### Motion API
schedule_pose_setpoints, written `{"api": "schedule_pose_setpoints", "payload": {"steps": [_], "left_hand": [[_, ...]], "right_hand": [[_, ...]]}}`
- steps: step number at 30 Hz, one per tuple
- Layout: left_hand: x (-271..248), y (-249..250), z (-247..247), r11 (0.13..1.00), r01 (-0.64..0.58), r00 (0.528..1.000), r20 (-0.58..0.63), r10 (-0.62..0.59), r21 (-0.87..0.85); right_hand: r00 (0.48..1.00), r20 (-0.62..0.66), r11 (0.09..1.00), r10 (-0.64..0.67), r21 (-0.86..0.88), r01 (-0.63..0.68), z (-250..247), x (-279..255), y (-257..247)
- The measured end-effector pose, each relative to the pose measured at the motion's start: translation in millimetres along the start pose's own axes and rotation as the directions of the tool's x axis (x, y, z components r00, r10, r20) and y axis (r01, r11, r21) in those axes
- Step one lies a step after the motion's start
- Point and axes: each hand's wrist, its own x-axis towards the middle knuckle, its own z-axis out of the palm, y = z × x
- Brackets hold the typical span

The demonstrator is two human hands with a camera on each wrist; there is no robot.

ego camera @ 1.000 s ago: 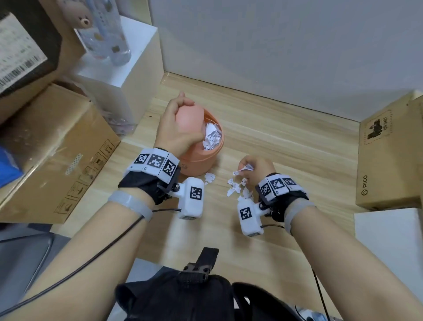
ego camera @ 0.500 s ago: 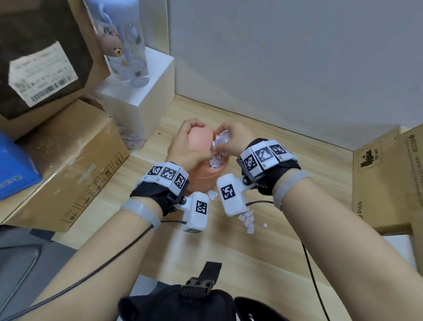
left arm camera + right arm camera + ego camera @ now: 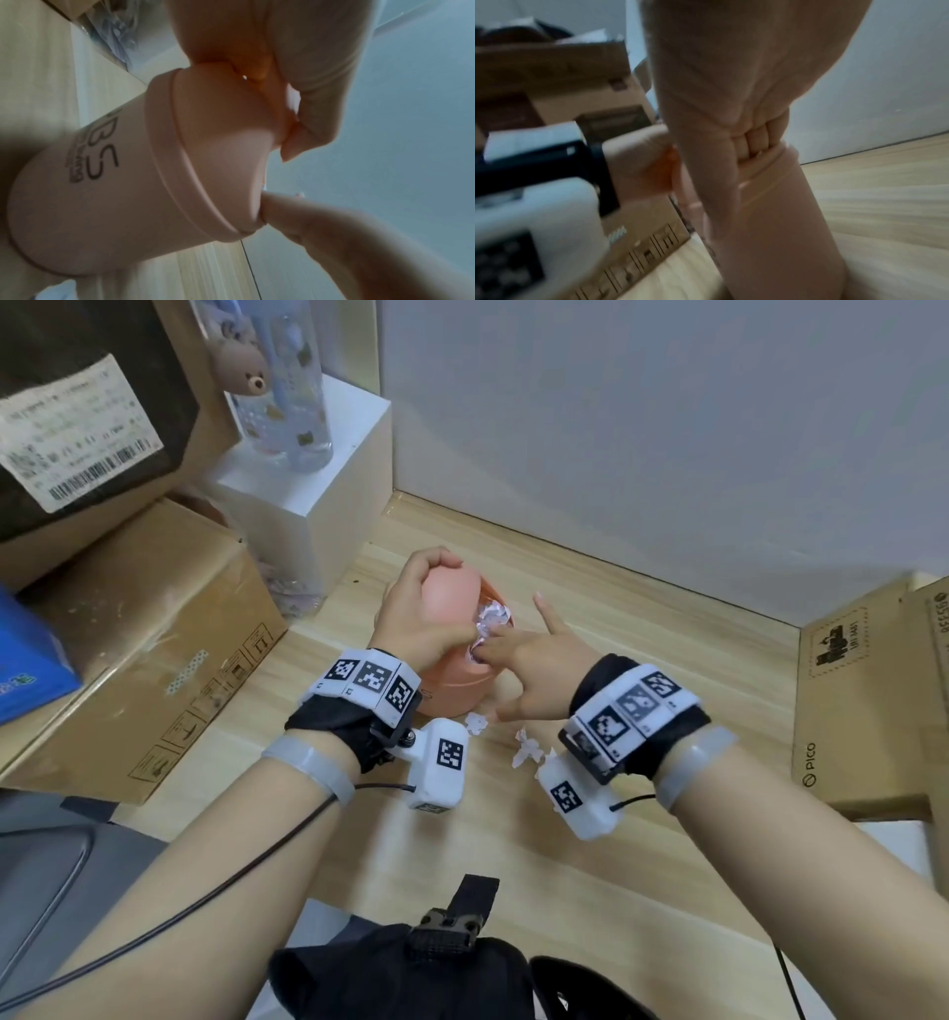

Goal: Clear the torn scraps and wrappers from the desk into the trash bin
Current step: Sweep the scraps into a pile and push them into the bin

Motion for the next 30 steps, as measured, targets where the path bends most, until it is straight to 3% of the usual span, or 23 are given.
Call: {"api": "schedule_pose_setpoints", "payload": {"steps": [2, 6, 9, 11, 15, 17, 20, 23, 25, 27, 30], "left_hand": [[1, 0, 0, 1.000, 0.019, 1.000, -0.001, -0.019, 0.010], [2, -1, 0, 0.999, 0.053, 0.999, 0.002, -0.053, 0.001], [2, 0, 0, 0.997, 0.079, 0.997, 0.003, -0.079, 0.010], [1, 1, 0, 0.996, 0.089, 0.996, 0.007, -0.089, 0.019], [0, 1, 0, 0.998, 0.056, 0.998, 0.006, -0.057, 0.023], [2, -1, -1, 0.999, 0.033, 0.999, 0.009, -0.034, 0.013], [2, -1, -1, 1.000, -0.016, 1.000, 0.018, 0.016, 0.001], [0, 3, -1, 0.997, -0.078, 0.997, 0.020, 0.078, 0.012], [0, 4, -1, 0.995, -0.093, 0.996, 0.012, 0.092, 0.031], [1, 3, -2, 0.995, -0.094, 0.996, 0.009, 0.094, 0.038], [3, -2, -1, 0.996, -0.089, 0.996, 0.009, 0.089, 0.030]], "right_hand": [[0.999, 0.037, 0.992, -0.020, -0.128, 0.024, 3, 16, -3], [0.988, 0.148, 0.978, 0.036, -0.211, -0.004, 5, 43, -10], [0.996, 0.043, 0.996, 0.081, -0.034, -0.080, -9, 44, -20], [0.995, 0.049, 0.993, 0.091, 0.072, -0.094, -14, 41, -21], [0.991, 0.132, 0.998, 0.031, -0.066, -0.022, 0, 42, -8], [0.995, 0.093, 0.998, 0.029, -0.051, -0.024, -8, 33, -5], [0.998, -0.068, 0.988, -0.004, 0.151, 0.014, -19, 11, 2], [0.957, -0.268, 0.902, 0.108, 0.431, 0.019, -13, -15, 18], [0.907, -0.338, 0.815, 0.251, 0.579, -0.010, 7, -30, 31], [0.880, -0.255, 0.731, 0.400, 0.668, -0.139, 39, -38, 43], [0.852, 0.046, 0.634, 0.521, 0.647, -0.423, 98, -50, 48]]}}
